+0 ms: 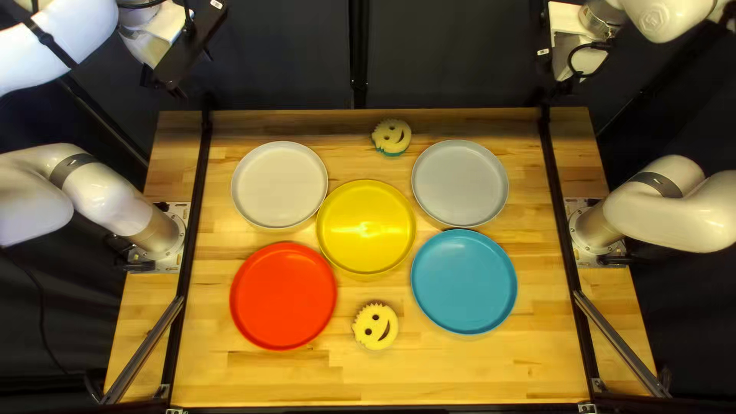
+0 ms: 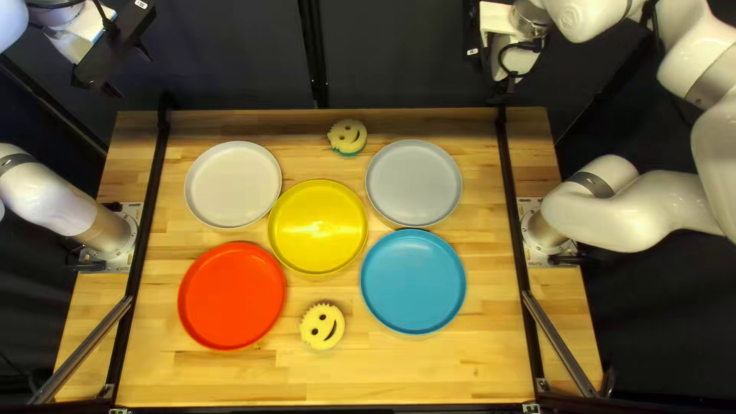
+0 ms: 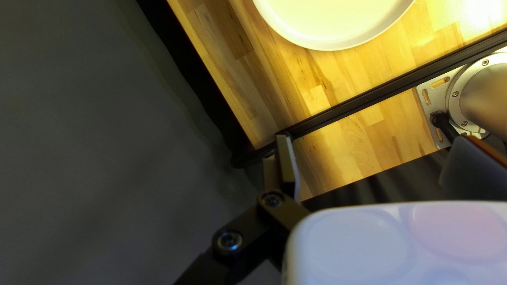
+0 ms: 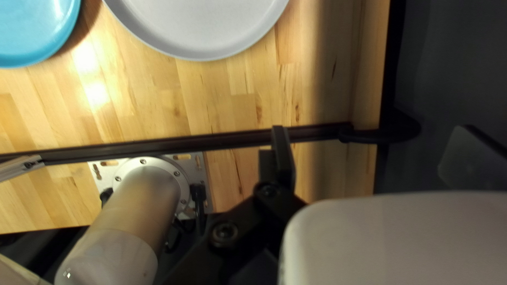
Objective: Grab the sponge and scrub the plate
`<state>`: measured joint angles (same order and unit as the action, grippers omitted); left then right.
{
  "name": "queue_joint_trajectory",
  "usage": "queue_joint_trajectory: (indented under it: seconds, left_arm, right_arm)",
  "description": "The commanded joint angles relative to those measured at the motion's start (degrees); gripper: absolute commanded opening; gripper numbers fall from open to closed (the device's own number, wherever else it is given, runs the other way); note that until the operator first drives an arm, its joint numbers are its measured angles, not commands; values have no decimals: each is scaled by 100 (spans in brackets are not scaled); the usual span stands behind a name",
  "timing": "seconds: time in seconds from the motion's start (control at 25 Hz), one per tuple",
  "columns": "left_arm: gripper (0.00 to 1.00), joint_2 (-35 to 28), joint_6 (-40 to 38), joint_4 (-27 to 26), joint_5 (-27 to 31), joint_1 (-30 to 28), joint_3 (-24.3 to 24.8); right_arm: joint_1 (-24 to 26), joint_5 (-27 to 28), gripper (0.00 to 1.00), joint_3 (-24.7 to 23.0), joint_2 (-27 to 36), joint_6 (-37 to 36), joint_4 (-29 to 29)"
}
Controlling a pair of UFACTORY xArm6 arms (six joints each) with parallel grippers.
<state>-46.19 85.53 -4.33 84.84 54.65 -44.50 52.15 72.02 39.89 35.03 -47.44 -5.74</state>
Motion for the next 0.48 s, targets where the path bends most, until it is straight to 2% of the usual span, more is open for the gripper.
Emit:
queue_joint_trajectory:
  seconds: [0.04, 0.2, 0.48]
  left_arm:
    - [100, 0, 0, 0, 0, 0, 0]
    - [100, 0, 0, 0, 0, 0, 0]
    - [100, 0, 0, 0, 0, 0, 0]
  right_arm:
    - [-376, -361, 100, 296, -699, 624, -95]
    - [-769, -792, 100, 517, -1348, 1077, -189]
    - [-1093, -1356, 100, 603, -1835, 1410, -440]
